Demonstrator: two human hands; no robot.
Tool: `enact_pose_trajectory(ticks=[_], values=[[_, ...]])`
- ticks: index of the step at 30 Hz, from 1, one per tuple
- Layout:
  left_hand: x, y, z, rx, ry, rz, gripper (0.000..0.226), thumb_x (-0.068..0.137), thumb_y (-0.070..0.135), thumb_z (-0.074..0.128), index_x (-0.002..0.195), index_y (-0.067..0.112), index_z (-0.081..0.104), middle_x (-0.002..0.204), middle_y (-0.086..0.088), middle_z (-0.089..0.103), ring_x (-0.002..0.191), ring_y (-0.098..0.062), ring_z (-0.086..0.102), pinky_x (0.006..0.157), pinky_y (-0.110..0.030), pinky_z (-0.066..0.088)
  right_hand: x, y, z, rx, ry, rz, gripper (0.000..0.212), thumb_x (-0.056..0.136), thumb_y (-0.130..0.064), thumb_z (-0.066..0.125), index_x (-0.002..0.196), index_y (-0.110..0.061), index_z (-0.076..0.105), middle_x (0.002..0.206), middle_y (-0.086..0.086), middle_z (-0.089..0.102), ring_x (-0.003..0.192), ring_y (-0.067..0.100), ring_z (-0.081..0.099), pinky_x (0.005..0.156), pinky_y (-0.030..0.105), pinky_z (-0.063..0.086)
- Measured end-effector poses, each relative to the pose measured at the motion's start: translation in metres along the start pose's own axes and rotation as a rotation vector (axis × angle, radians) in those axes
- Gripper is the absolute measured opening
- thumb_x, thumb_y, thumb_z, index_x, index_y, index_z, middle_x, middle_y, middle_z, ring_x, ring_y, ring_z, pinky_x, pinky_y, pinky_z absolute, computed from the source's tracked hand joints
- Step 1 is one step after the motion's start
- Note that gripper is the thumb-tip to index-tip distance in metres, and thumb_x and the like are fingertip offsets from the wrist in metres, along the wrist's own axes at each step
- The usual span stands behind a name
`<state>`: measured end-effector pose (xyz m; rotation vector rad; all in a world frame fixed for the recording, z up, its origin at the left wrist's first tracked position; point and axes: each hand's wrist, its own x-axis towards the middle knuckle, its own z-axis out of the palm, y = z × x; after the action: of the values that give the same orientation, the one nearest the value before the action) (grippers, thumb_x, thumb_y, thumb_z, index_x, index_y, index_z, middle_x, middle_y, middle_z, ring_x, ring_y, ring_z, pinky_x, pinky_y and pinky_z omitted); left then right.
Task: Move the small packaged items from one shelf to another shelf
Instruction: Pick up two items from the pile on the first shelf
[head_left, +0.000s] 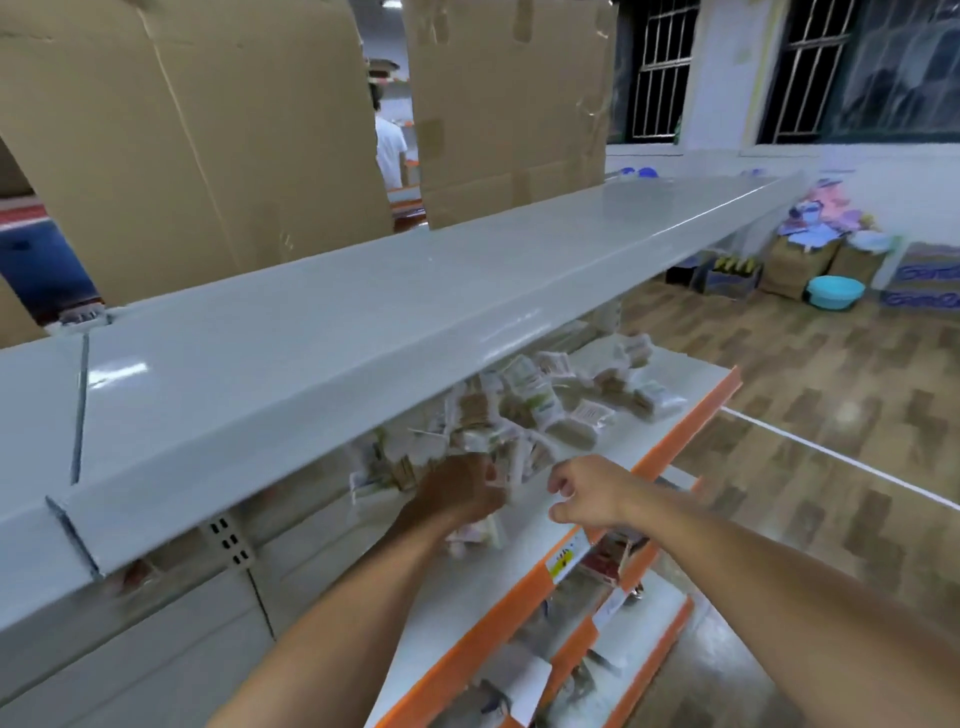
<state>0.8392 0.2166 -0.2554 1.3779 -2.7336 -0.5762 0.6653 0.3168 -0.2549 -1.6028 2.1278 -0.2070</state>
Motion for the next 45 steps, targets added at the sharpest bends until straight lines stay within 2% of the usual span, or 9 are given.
enact_pose_trajectory(ticks=[5, 10, 17, 25, 29, 32, 36, 40, 45], values=[[0.021, -0.006, 0.006, 0.03, 0.141, -0.149, 0.051, 0.081, 0.05, 0.071, 0.108, 0.008, 0.061, 0.11, -0.014, 0.061, 0.102, -0.032, 0.061, 0.086, -0.035, 0.049, 0.035, 0.018, -0.022, -0.083, -0.06, -0.12, 0.049, 0.089, -0.04, 0.064, 0.133, -0.019, 0.055, 0.128, 0.003, 0.058, 0.108, 0.021, 0.058, 0.083, 0.028, 0.047], [0.035, -0.009, 0.022, 0.014, 0.305, -0.352, 0.036, 0.088, 0.034, 0.06, 0.119, 0.017, 0.058, 0.128, -0.011, 0.053, 0.115, -0.032, 0.052, 0.096, -0.039, 0.047, 0.057, 0.034, -0.036, -0.189, -0.095, -0.223, 0.051, 0.092, -0.041, 0.059, 0.138, -0.019, 0.052, 0.133, 0.004, 0.055, 0.116, 0.023, 0.054, 0.085, 0.027, 0.044], [0.041, -0.013, 0.037, 0.17, 0.463, -0.335, 0.041, 0.097, 0.037, 0.042, 0.13, 0.014, 0.051, 0.138, -0.005, 0.05, 0.125, -0.026, 0.046, 0.103, -0.035, 0.036, 0.074, 0.04, -0.048, -0.252, -0.081, -0.29, 0.04, 0.095, -0.032, 0.055, 0.126, -0.008, 0.059, 0.126, 0.014, 0.061, 0.113, 0.029, 0.058, 0.095, 0.04, 0.05], [0.053, -0.024, 0.018, 0.068, 0.342, -0.433, 0.044, 0.088, 0.04, 0.063, 0.128, 0.028, 0.049, 0.133, -0.011, 0.038, 0.125, -0.032, 0.037, 0.103, -0.044, 0.041, 0.103, 0.039, -0.046, -0.068, -0.025, -0.272, 0.036, 0.093, -0.024, 0.058, 0.127, -0.011, 0.061, 0.127, 0.007, 0.063, 0.113, 0.021, 0.061, 0.097, 0.033, 0.051], [0.045, -0.032, 0.012, 0.075, 0.324, -0.49, 0.053, 0.088, 0.023, 0.066, 0.137, 0.029, 0.045, 0.141, -0.012, 0.035, 0.131, -0.033, 0.032, 0.106, -0.043, 0.041, 0.119, 0.034, -0.04, 0.015, -0.013, -0.29, 0.044, 0.091, -0.025, 0.061, 0.134, -0.016, 0.058, 0.136, 0.002, 0.06, 0.12, 0.018, 0.058, 0.1, 0.031, 0.049], [0.037, -0.042, 0.007, 0.064, 0.372, -0.484, 0.044, 0.088, 0.015, 0.063, 0.129, 0.025, 0.051, 0.137, -0.009, 0.043, 0.126, -0.031, 0.037, 0.104, -0.042, 0.042, 0.125, 0.019, -0.033, 0.026, 0.027, -0.343, 0.04, 0.09, -0.029, 0.062, 0.128, -0.016, 0.061, 0.13, 0.004, 0.062, 0.116, 0.021, 0.06, 0.096, 0.04, 0.052], [0.026, -0.056, 0.003, 0.004, 0.371, -0.456, 0.039, 0.085, 0.025, 0.071, 0.121, 0.023, 0.056, 0.13, -0.003, 0.052, 0.119, -0.028, 0.046, 0.099, -0.039, 0.045, 0.129, -0.001, -0.026, 0.024, 0.118, -0.409, 0.034, 0.089, -0.025, 0.066, 0.121, -0.012, 0.064, 0.122, 0.009, 0.065, 0.112, 0.025, 0.061, 0.09, 0.035, 0.052], [0.014, -0.072, 0.0, -0.153, 0.356, -0.462, 0.04, 0.079, 0.033, 0.076, 0.113, 0.029, 0.055, 0.112, 0.004, 0.065, 0.099, -0.02, 0.061, 0.081, -0.035, 0.054, 0.13, -0.014, -0.022, 0.002, 0.189, -0.402, 0.029, 0.088, -0.023, 0.062, 0.116, -0.014, 0.063, 0.12, 0.008, 0.06, 0.11, 0.026, 0.057, 0.091, 0.037, 0.05], [-0.008, -0.09, -0.005, -0.224, 0.352, -0.511, 0.042, 0.078, 0.035, 0.079, 0.111, 0.024, 0.055, 0.111, -0.003, 0.064, 0.094, -0.022, 0.062, 0.075, -0.036, 0.056, 0.134, -0.038, -0.014, 0.03, 0.255, -0.451, 0.032, 0.081, -0.012, 0.067, 0.113, -0.008, 0.07, 0.115, 0.012, 0.068, 0.107, 0.027, 0.063, 0.082, 0.023, 0.043]])
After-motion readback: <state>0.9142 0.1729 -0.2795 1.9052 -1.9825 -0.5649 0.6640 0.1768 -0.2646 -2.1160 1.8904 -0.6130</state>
